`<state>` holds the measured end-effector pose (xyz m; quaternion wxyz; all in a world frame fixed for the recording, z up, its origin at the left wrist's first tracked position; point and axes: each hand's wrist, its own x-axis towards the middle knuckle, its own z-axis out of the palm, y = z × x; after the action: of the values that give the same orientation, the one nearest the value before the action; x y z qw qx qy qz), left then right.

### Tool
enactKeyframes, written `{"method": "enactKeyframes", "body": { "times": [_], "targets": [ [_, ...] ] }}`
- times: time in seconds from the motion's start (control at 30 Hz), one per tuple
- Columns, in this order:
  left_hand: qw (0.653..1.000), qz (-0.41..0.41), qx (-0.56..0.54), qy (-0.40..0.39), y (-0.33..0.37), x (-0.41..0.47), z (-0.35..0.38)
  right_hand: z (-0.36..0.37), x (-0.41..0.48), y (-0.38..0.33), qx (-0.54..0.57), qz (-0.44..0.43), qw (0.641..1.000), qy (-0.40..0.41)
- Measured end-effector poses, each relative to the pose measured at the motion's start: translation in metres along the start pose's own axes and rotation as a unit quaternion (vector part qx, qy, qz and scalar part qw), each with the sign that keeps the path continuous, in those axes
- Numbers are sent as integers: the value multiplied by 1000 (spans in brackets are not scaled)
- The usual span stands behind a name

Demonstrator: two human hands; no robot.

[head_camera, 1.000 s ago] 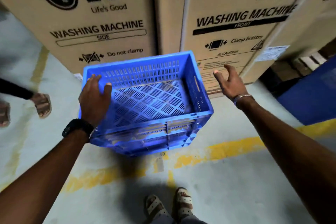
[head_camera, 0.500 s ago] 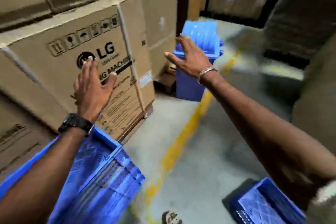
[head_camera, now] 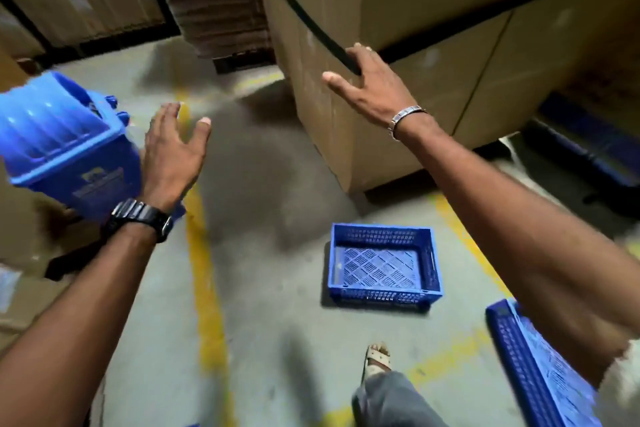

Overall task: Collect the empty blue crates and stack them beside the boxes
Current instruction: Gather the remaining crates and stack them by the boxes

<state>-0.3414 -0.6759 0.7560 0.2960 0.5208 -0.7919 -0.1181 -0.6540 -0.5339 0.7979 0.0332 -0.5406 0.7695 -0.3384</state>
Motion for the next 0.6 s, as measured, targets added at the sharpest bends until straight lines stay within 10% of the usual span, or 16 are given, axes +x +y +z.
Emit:
{"method": "enactKeyframes", "body": {
  "times": [0.23,0.6],
  "targets": [
    [986,-3,-53,-155,42,11,206,12,-34,208,40,203,978,11],
    [927,-98,-102,-349,-85,-63,623,263,-158,551,97,442,892,-25]
  ]
}}
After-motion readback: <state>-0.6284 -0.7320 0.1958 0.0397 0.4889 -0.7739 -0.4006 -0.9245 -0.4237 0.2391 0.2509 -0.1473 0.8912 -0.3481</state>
